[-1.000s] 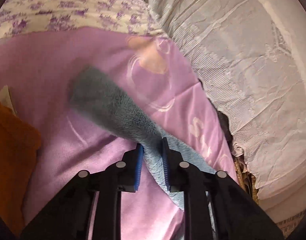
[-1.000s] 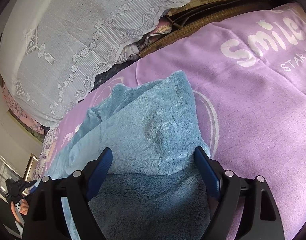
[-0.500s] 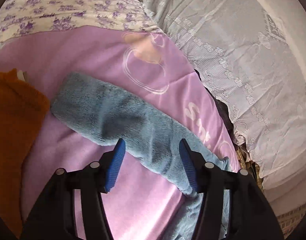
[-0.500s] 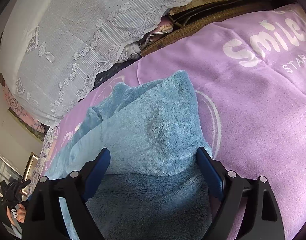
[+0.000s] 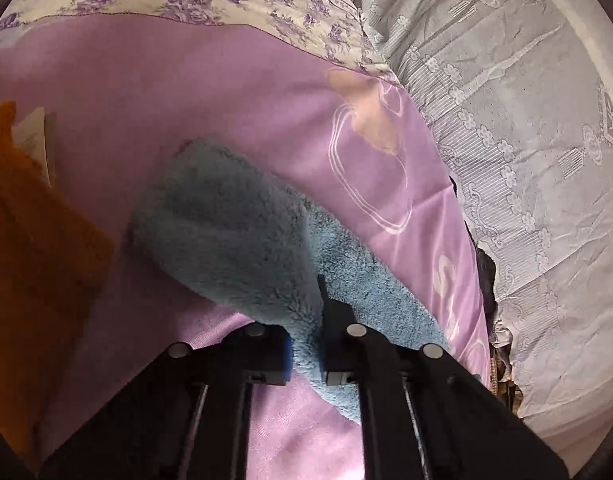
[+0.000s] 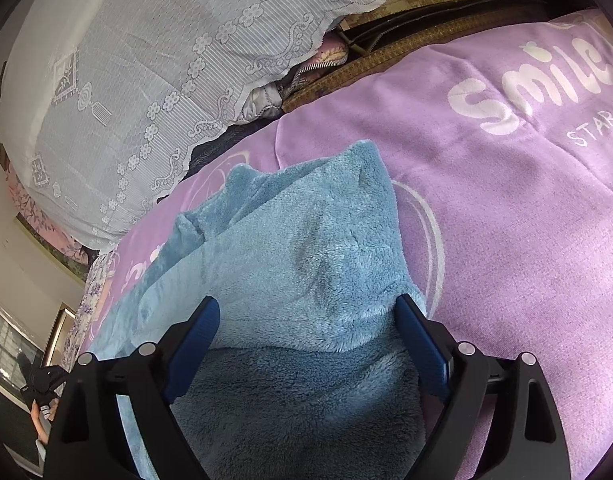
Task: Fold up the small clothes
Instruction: 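Fold the gripped sleeve across the jacket front with the left tool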
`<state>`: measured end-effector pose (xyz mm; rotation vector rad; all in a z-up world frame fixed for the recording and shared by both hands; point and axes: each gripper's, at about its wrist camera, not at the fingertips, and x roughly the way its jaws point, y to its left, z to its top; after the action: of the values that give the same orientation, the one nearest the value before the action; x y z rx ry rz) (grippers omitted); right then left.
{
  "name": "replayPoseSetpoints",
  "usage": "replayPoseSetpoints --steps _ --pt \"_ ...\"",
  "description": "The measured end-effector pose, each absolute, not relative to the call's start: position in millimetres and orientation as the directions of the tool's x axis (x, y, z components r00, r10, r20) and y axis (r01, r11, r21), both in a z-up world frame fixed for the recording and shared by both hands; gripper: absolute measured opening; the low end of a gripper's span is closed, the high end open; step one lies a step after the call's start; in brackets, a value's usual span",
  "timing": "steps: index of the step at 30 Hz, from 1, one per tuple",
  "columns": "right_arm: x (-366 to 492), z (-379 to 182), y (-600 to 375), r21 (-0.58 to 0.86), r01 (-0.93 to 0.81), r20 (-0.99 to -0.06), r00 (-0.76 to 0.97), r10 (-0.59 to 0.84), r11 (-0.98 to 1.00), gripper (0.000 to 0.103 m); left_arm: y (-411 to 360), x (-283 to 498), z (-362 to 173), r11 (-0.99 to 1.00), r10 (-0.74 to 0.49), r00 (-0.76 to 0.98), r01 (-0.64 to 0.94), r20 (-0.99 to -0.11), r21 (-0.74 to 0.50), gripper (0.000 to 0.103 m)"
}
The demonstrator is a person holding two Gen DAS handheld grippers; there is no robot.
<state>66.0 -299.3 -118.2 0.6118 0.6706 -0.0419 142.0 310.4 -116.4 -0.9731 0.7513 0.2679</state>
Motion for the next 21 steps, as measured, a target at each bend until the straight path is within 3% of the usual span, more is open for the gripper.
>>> replayPoseSetpoints --steps 6,12,21 --pt "67 -118 -299 0.521 0.227 -0.593 0.79 0.158 0.823 0.09 244 146 -58 0.813 0.037 0.75 -0.407 -0.661 -0.416 0.007" --pt "68 -118 -302 0.535 0.225 -0.586 0.793 0.166 0.815 0.09 171 157 -32 0.949 0.042 0.753 -0.235 -0.656 -0.209 0.007" --pt "61 -113 -317 0.619 0.229 -0.541 0.818 0.197 0.751 0.09 112 152 -27 0.982 -0.005 0.75 -0.121 -0.661 -0.145 0.007"
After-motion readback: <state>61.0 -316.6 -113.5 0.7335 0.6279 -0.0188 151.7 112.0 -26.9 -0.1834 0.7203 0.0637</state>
